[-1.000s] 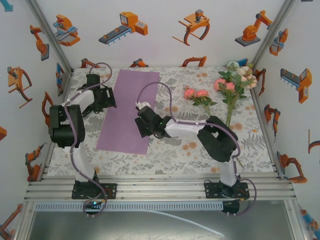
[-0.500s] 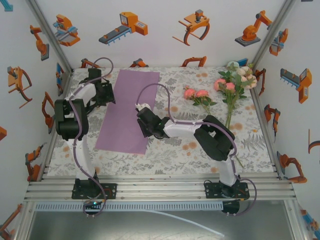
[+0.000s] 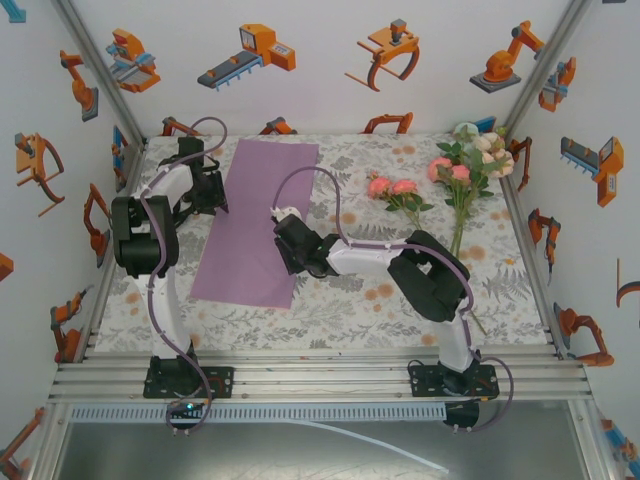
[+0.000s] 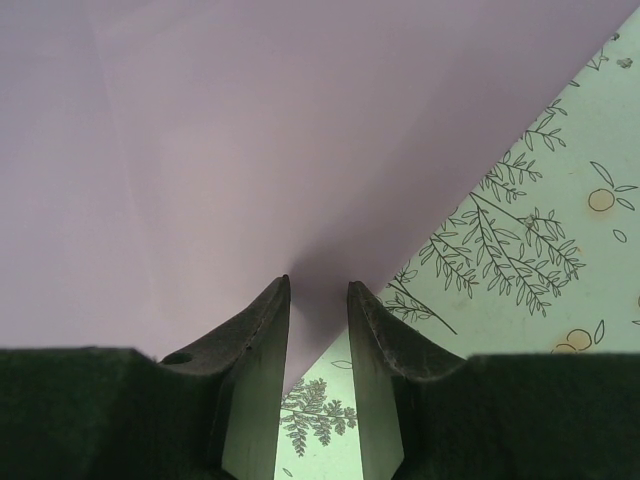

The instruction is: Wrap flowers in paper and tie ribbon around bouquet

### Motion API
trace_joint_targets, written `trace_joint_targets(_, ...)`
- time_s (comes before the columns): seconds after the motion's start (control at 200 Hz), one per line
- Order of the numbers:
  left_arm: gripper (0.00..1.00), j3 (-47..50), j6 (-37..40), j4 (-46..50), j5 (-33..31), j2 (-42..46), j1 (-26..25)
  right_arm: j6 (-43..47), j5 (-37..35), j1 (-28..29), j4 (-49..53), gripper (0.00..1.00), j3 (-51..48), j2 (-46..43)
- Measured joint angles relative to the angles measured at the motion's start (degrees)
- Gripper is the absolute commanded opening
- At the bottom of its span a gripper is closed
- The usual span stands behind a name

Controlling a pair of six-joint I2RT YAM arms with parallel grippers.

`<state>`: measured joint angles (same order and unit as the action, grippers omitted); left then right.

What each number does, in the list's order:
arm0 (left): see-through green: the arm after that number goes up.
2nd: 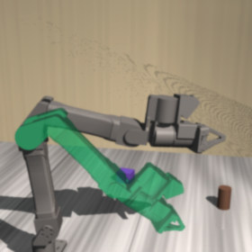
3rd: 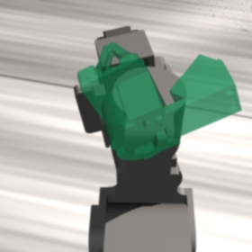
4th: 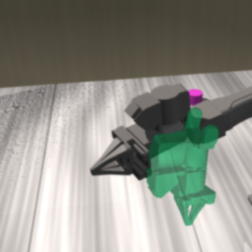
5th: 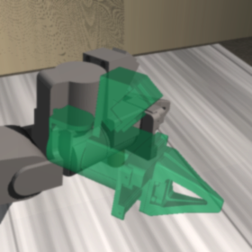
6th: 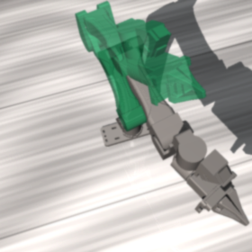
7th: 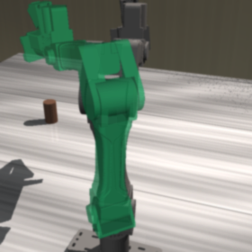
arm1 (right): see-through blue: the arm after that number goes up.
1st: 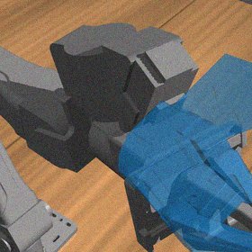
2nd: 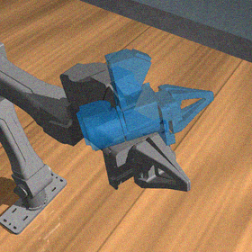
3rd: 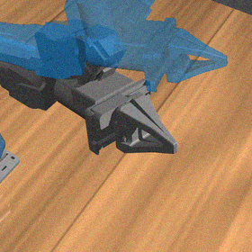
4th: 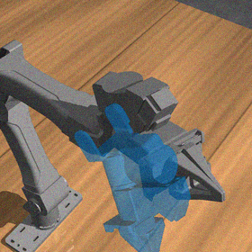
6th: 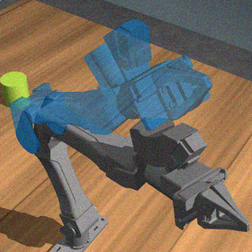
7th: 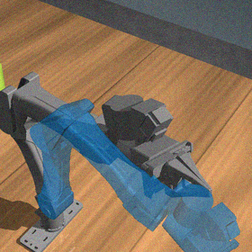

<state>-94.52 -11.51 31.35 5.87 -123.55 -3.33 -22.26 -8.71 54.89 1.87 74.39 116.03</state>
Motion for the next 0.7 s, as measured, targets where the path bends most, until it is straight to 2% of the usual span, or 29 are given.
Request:
trace_joint_targets(0.235,0.35,0.02,-0.04,0.00,1.33,0.13,0.00,0.00,0.00,0.00,0.00,0.32,0.00,0.02)
trace_joint_targets(0.451,0.22,0.94,-1.18,-0.13,3.50,2.21,0.00,0.04,-0.13,0.00,0.00,0.33,0.00,0.02)
trace_joint_targets(0.606,0.00,2.21,-5.09,0.28,5.18,4.55,-0.07,0.92,-0.28,0.00,-0.04,0.43,0.00,-0.02)
trace_joint_targets(0.701,0.00,3.15,-9.31,2.01,4.11,6.73,-0.59,2.51,-0.61,0.00,0.76,0.54,-0.17,-0.79)
